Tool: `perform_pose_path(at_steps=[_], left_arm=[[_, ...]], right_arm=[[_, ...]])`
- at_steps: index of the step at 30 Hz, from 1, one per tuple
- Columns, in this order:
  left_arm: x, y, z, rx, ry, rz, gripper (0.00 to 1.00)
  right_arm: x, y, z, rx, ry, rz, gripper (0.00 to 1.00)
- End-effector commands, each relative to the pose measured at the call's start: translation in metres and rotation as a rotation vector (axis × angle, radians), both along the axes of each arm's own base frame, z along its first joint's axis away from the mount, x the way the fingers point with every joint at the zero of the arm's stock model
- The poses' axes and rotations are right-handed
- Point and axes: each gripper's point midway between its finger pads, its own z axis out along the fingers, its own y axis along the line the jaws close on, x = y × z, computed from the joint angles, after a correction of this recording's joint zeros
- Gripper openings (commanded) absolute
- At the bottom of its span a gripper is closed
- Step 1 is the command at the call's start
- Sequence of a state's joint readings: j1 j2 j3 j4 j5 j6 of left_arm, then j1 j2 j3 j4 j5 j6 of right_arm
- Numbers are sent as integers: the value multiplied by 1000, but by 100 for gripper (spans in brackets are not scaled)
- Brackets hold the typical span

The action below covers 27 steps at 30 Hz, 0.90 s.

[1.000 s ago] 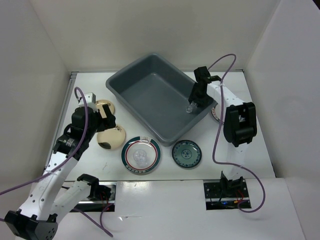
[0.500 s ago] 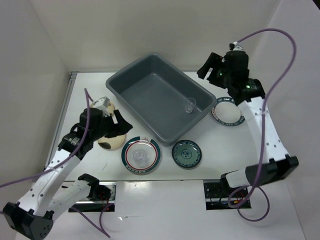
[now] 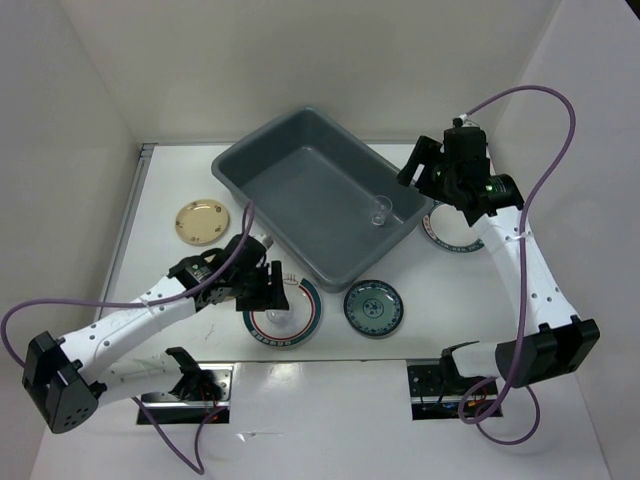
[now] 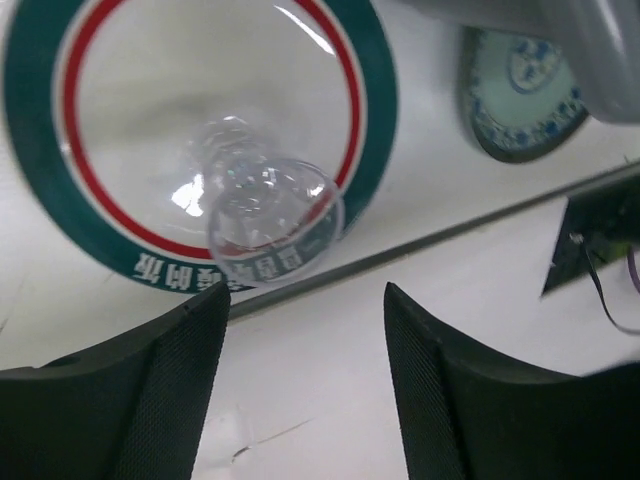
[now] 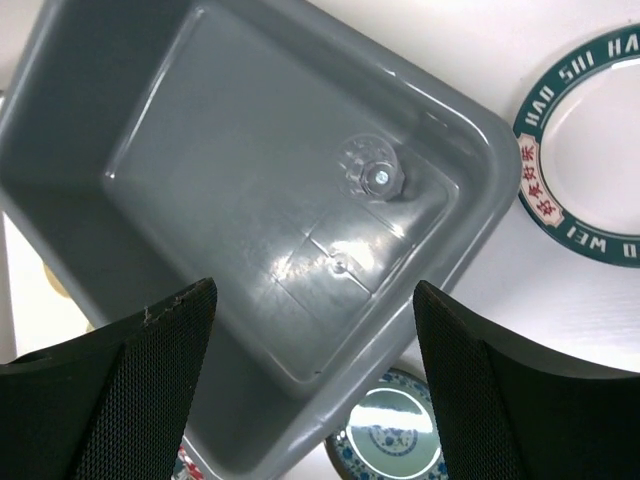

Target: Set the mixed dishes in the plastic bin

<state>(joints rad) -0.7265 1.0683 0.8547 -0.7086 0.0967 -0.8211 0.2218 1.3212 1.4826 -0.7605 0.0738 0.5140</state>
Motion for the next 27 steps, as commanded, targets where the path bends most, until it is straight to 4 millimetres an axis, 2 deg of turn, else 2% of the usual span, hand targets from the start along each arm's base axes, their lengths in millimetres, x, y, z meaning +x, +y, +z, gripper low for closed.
perform_pose_path(at_steps=[1,5,7,10,14,18,20,22,25,26,27], left_arm=[[8,18,-8,94,-7,111,70],[14,23,-8,110,-22,166,67],[15,27,-12,127,-24,187,61],[13,28,-39,188,38,190,55],[12,30,-57,254,59,211,54],[16,32,-66,282,58,219,52],[18,32,-65,281,46,224,40],[19,32,-63,272,39,225,19],[22,31,-60,274,24,222,10],[24,30,-57,270,16,214,2],[22,29,-59,272,28,199,0]], right_arm=[[-10,-9,11,-16,-39,-13,84],[-16,-10,7,-18,-30,-13,84],[-15,-13,7,-18,-30,-22,84],[-15,-13,7,-18,-30,-22,84],[-15,-13,11,-24,-40,-17,84],[-16,-14,9,-33,-32,-12,86],[-15,-19,9,-39,-33,-30,86],[-15,-20,9,-47,-33,-25,86],[-17,-20,12,-45,-43,-25,86],[-17,-20,12,-45,-43,-25,86],[-17,-20,12,-45,-43,-25,86]])
